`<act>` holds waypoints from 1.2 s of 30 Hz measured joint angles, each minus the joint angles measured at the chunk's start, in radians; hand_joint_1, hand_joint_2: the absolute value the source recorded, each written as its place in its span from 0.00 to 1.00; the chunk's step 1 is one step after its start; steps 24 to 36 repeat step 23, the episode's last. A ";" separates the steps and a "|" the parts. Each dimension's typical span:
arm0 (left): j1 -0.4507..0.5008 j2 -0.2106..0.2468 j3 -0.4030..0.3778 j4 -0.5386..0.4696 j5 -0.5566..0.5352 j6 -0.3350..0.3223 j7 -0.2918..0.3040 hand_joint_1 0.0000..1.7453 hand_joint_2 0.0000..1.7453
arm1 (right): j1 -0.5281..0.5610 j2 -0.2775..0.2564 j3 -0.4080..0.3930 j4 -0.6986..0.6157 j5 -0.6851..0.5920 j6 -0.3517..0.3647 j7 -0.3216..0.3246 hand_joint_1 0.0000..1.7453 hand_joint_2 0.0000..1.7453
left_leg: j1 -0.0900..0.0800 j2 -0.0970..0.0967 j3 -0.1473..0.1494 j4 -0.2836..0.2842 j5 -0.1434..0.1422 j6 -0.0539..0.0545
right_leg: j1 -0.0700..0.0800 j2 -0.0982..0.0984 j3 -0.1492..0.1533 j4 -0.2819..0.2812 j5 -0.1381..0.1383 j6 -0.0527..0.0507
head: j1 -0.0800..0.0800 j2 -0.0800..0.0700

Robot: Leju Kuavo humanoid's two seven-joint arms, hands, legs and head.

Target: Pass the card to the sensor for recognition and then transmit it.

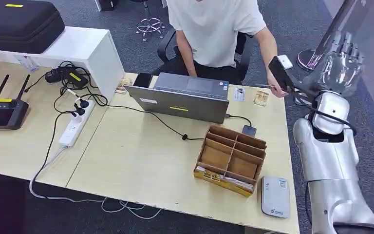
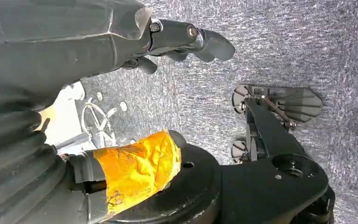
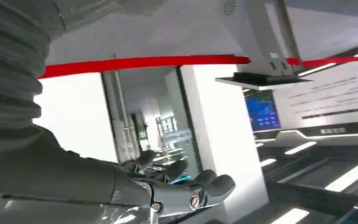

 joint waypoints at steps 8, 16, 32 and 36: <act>0.000 0.001 0.000 0.000 0.002 0.004 0.000 0.00 1.00 | 0.038 -0.055 -0.090 -0.002 -0.003 -0.017 -0.002 0.00 1.00 | -0.001 0.001 -0.001 0.000 0.000 0.000 | 0.000 0.002 0.000 0.000 0.000 0.000 | 0.000 0.000; -0.001 -0.027 0.000 0.000 0.000 0.047 0.000 0.00 1.00 | 0.068 -0.070 -0.135 -0.028 -0.002 -0.016 0.049 0.00 1.00 | 0.000 0.000 0.001 0.001 0.000 0.000 | 0.000 0.001 0.000 0.000 0.000 0.000 | -0.001 0.000; 0.000 -0.098 0.070 0.000 0.111 0.115 -0.014 0.00 1.00 | 0.242 -0.175 -0.428 -0.125 -0.126 -0.041 -0.022 0.00 1.00 | 0.000 -0.009 -0.001 0.003 -0.003 0.004 | 0.000 -0.008 0.005 -0.005 -0.002 0.003 | 0.000 0.000; 0.000 -0.098 0.070 0.000 0.111 0.115 -0.014 0.00 1.00 | 0.242 -0.175 -0.428 -0.125 -0.126 -0.041 -0.022 0.00 1.00 | 0.000 -0.009 -0.001 0.003 -0.003 0.004 | 0.000 -0.008 0.005 -0.005 -0.002 0.003 | 0.000 0.000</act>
